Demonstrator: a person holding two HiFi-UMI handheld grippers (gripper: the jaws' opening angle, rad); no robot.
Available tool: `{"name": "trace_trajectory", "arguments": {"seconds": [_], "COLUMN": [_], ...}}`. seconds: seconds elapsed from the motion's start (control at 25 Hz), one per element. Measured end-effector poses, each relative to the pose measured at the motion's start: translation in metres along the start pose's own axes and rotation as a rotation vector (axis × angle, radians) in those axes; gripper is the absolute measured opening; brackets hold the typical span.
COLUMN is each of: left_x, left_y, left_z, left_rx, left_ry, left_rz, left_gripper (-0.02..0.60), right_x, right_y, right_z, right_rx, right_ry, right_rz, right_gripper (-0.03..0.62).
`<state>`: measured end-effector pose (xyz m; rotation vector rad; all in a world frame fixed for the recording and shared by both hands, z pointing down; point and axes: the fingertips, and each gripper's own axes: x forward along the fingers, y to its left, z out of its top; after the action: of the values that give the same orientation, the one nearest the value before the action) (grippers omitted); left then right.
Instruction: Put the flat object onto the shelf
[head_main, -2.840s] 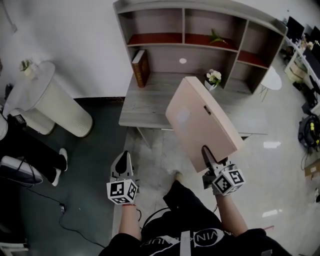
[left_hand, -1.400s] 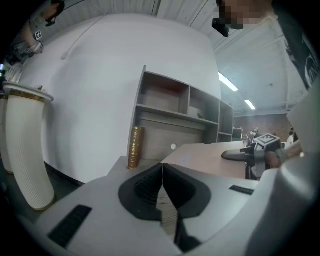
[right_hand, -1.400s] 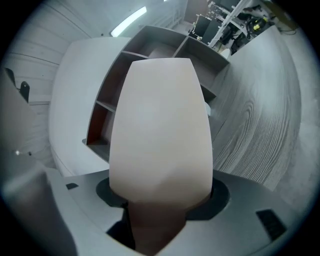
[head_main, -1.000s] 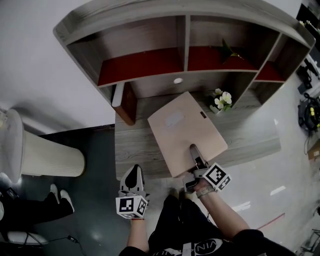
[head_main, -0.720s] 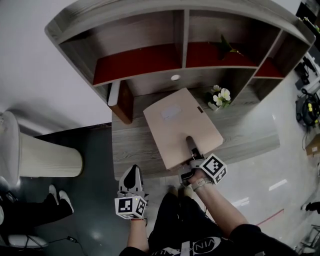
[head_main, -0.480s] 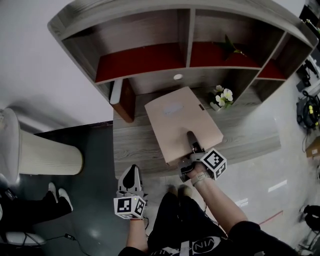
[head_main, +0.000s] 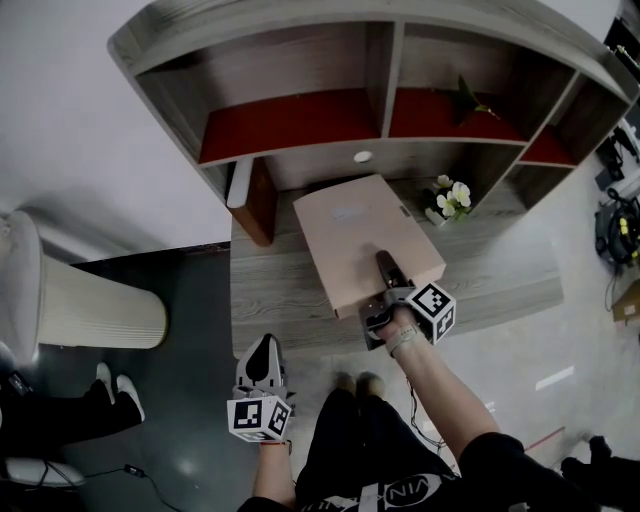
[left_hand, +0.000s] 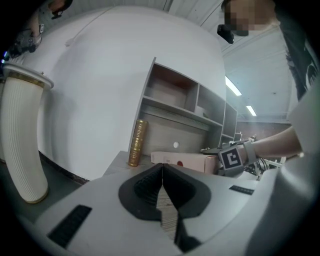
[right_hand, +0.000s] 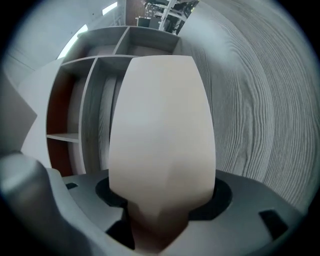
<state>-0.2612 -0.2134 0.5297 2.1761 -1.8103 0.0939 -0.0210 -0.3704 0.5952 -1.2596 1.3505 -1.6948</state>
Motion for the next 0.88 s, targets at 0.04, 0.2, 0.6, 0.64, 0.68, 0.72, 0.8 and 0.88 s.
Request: {"name": "trace_trajectory", "arguments": {"seconds": [0.04, 0.2, 0.6, 0.64, 0.68, 0.72, 0.8, 0.88], "left_x": [0.0, -0.002, -0.003, -0.003, -0.002, -0.002, -0.002, -0.002], "left_y": [0.001, 0.004, 0.005, 0.004, 0.004, 0.003, 0.002, 0.001], "left_z": [0.001, 0.004, 0.001, 0.001, 0.0, 0.0, 0.0, 0.001], "left_rx": [-0.003, -0.017, -0.05, -0.053, -0.054, -0.056, -0.062, -0.071], "left_ry": [-0.003, -0.015, -0.02, -0.02, -0.019, -0.019, -0.021, -0.025], "left_rz": [0.001, 0.008, 0.005, 0.003, 0.0, -0.003, -0.007, -0.01], "left_gripper": [0.006, 0.006, 0.006, 0.006, 0.006, 0.006, 0.006, 0.006], "right_x": [0.001, -0.003, -0.022, -0.027, -0.032, -0.037, -0.048, -0.057], "right_y": [0.001, 0.001, 0.008, 0.009, 0.009, 0.009, 0.004, -0.006], "right_z": [-0.001, -0.004, -0.042, -0.05, -0.059, -0.068, -0.081, -0.089], "right_rx": [-0.002, -0.03, -0.277, -0.324, -0.377, -0.434, -0.564, -0.696], "right_ry": [0.013, 0.107, 0.556, 0.622, 0.69, 0.757, 0.87, 0.968], "right_rz": [-0.009, -0.052, 0.029, 0.046, 0.063, 0.078, 0.086, 0.07], "right_gripper": [0.299, 0.316, 0.488, 0.503, 0.518, 0.535, 0.543, 0.545]}}
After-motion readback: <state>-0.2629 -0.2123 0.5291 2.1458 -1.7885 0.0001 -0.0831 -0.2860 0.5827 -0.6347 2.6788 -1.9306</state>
